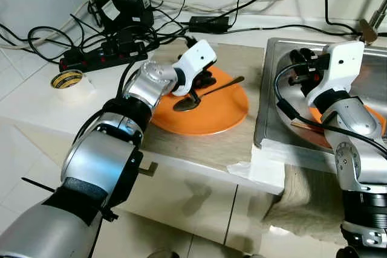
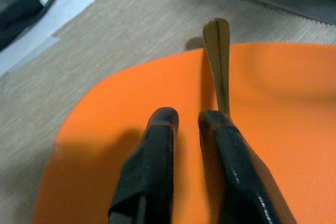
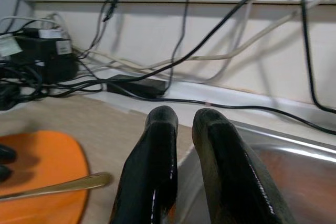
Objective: Kitchen organization
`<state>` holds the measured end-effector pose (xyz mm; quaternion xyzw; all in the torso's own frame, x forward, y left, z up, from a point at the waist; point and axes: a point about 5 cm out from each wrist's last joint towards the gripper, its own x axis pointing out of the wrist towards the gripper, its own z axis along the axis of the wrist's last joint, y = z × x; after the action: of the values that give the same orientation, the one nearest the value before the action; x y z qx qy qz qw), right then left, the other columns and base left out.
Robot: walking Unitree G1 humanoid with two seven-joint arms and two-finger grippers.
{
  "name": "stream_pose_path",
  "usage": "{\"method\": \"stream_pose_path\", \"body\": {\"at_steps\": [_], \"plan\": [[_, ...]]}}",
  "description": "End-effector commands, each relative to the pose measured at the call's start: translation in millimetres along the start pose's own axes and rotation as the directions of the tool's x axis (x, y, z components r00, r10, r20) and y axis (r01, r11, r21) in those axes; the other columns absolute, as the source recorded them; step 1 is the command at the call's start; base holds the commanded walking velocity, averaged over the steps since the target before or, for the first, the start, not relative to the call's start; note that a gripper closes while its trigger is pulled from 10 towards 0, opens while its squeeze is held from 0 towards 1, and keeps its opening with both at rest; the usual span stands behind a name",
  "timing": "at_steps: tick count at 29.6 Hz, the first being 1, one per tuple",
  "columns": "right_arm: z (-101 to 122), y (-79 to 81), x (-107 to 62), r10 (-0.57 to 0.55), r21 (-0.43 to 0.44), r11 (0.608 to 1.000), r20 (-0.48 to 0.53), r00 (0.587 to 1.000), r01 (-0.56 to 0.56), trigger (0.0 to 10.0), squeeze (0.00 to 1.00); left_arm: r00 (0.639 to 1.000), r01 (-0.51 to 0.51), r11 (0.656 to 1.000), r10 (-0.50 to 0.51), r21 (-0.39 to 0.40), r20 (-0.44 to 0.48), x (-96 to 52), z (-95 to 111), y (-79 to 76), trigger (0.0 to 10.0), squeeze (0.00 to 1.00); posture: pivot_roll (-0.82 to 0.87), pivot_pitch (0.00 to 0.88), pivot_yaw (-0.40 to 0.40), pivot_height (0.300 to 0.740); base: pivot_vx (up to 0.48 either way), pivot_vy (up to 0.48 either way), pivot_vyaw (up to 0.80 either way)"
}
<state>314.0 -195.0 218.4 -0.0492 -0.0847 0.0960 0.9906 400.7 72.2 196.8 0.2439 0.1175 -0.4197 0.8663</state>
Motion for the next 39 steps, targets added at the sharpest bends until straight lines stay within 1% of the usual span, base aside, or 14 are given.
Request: {"method": "stream_pose_path", "body": {"at_steps": [1, 7, 8, 10, 14, 16, 17, 18, 23, 26, 33, 34, 35, 39], "plan": [[1, 2.8, -0.9, 0.020, -0.002, 1.000, -0.008, 1.000, -0.020, 10.0, 0.00, 1.000, -0.012, 1.000, 0.012, -0.011, -0.018, -0.7, -4, 1.1, 10.0, 1.00, -0.13, 0.000, 0.094, 0.740, 0.000, 0.000, 0.00], [2, 11.2, 2.0, 0.053, -0.009, 0.999, -0.008, 0.999, -0.053, 10.0, 0.00, 0.999, -0.023, 0.999, 0.022, -0.024, -0.038, -5.0, -10, 5.4, 10.0, 1.00, -0.11, 0.000, 0.068, 0.740, 0.000, 0.000, 0.00], [2, 11.2, 2.0, 0.053, -0.009, 0.999, -0.008, 0.999, -0.053, 10.0, 0.00, 0.999, -0.023, 0.999, 0.022, -0.024, -0.038, -5.0, -10, 5.4, 10.0, 1.00, -0.11, 0.000, 0.068, 0.740, 0.000, 0.000, 0.00], [2, 11.1, 3.3, 0.061, -0.016, 0.998, -0.018, 0.998, -0.061, 10.0, 0.00, 0.999, -0.035, 0.998, 0.033, -0.052, -0.036, -6.4, -11, 7.3, 10.0, 1.00, -0.11, 0.000, 0.060, 0.740, 0.000, 0.000, 0.00], [4, 11.6, 4.4, 0.073, -0.023, 0.997, -0.017, 0.997, -0.074, 10.0, 0.00, 0.999, -0.018, 0.998, 0.016, -0.053, -0.042, -6.3, -13, 5.9, 10.0, 1.00, -0.10, 0.000, 0.058, 0.740, 0.000, 0.000, 0.00], [4, 10.1, 6.1, 0.069, -0.017, 0.997, -0.016, 0.998, -0.069, 10.0, 0.00, 0.998, -0.001, 0.998, -0.003, -0.057, -0.062, -5.2, -18, 2.7, 10.0, 1.00, -0.10, 0.000, 0.056, 0.740, 0.000, 0.000, 0.00], [5, 10.1, 6.9, 0.069, -0.016, 0.997, -0.016, 0.997, -0.069, 10.0, 0.00, 0.998, 0.003, 0.998, -0.007, -0.059, -0.068, -5.1, -19, 2.1, 10.0, 0.07, -0.10, 0.000, 0.056, 0.740, 0.000, 0.000, 0.00], [5, 10.4, 7.3, 0.070, -0.016, 0.997, -0.015, 0.997, -0.070, 10.0, 0.00, 0.997, 0.004, 0.998, -0.008, -0.060, -0.072, -5.1, -20, 1.9, 10.0, 0.00, -0.10, 0.000, 0.056, 0.740, 0.000, 0.000, 0.00], [6, 12.7, 9.6, 0.083, -0.018, 0.996, -0.009, 0.997, -0.083, 10.0, 0.00, 0.997, 0.018, 0.996, -0.025, -0.092, -0.071, -4.6, -21, 0.0, 10.0, 0.00, -0.09, 0.000, 0.057, 0.740, 0.000, 0.000, 0.00], [7, 10.8, 9.5, 0.076, -0.021, 0.997, -0.006, 0.997, -0.076, 10.0, 0.00, 0.997, 0.034, 0.992, -0.041, -0.125, -0.058, -3.6, -19, -1.4, 10.0, 0.00, -0.10, 0.000, 0.064, 0.740, 0.000, 0.000, 0.00], [8, 9.1, 9.1, 0.067, -0.021, 0.998, -0.002, 0.998, -0.067, 10.0, 0.00, 0.997, 0.052, 0.989, -0.059, -0.137, -0.051, -2.0, -18, -3.9, 10.0, 0.00, -0.11, 0.000, 0.069, 0.740, 0.000, 0.000, 0.00], [8, 8.9, 9.0, 0.066, -0.022, 0.998, -0.003, 0.998, -0.066, 10.0, 0.00, 0.998, 0.044, 0.990, -0.050, -0.137, -0.043, -2.4, -16, -2.4, 10.0, 0.00, -0.11, 0.000, 0.070, 0.740, 0.000, 0.000, 0.00], [8, 8.8, 8.8, 0.065, -0.024, 0.998, -0.005, 0.998, -0.065, 10.0, 0.00, 0.999, 0.020, 0.993, -0.024, -0.117, -0.033, -3.9, -11, 1.8, 10.0, 0.00, -0.11, 0.000, 0.071, 0.740, 0.000, 0.000, 0.00], [7, 9.2, 8.3, 0.065, -0.024, 0.998, -0.007, 0.998, -0.065, 10.0, 0.00, 0.999, -0.049, 0.997, 0.048, -0.067, -0.015, -7.3, -5, 10.1, 10.0, 0.00, -0.11, 0.000, 0.072, 0.740, 0.000, 0.000, 0.00]]}}
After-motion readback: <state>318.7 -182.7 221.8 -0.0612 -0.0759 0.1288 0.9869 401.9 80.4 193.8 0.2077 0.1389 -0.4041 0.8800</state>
